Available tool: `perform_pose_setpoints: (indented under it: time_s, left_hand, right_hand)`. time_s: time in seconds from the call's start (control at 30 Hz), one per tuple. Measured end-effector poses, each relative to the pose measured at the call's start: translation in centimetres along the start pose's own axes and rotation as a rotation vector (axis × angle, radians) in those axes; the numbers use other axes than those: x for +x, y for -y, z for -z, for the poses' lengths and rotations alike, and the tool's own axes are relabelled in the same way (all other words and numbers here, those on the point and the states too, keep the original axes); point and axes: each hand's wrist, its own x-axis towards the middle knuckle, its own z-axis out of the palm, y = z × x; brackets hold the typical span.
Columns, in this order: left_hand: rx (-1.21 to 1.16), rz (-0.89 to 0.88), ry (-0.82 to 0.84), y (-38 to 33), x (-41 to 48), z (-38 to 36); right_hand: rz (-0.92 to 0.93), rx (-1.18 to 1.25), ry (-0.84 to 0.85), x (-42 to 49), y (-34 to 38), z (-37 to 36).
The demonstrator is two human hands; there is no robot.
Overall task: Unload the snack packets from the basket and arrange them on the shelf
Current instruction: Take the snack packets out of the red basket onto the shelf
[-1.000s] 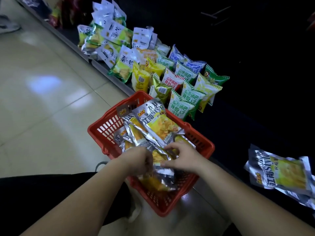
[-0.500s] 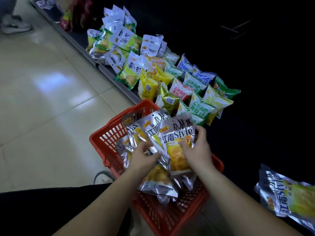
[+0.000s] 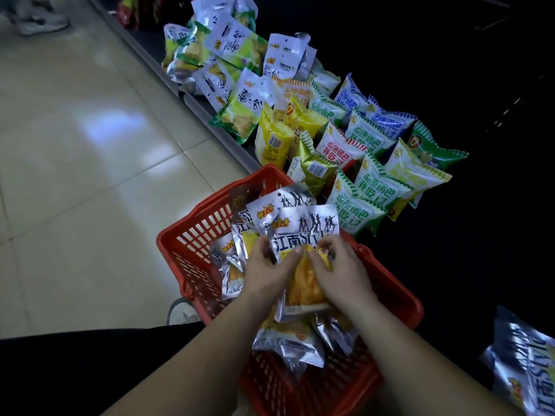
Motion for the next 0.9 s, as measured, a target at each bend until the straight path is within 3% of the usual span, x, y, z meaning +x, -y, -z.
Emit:
perform_pose_setpoints:
  time_s: [0.27,0.47,0.53,0.6,0.7,0.9]
  left_hand:
    - [-0.001,0.106,0.076,0.4,1.0,1.9]
    - [0.02,0.164,0.012,0.4,0.8,3.3]
    - [0.055,0.12,-0.052,-0.6,0.4,3.6]
    - [0.094,0.061,-0.095,-1.9,0.0,4.1]
    - [0.286,-0.06,-0.176,-4.6,-0.5,5.4]
    - [0.638,-0.177,-0.258,-10.9,-2.5,7.8]
  right_hand:
    - [-0.099,0.206,0.258,-0.3,-1.2,0.4]
    - [-0.016,0.253,0.361,-1.1,0.0,0.7]
    - [0.025,0.232,0.343,-1.5,0.2,1.2]
    - [0.018,0.241,0.219,-2.1,0.4,1.5]
    - [-0.027,0.101,0.068,-2.6,0.0,2.0]
    - [-0.048,-0.175,0.368,-3.7,-1.3,1.8]
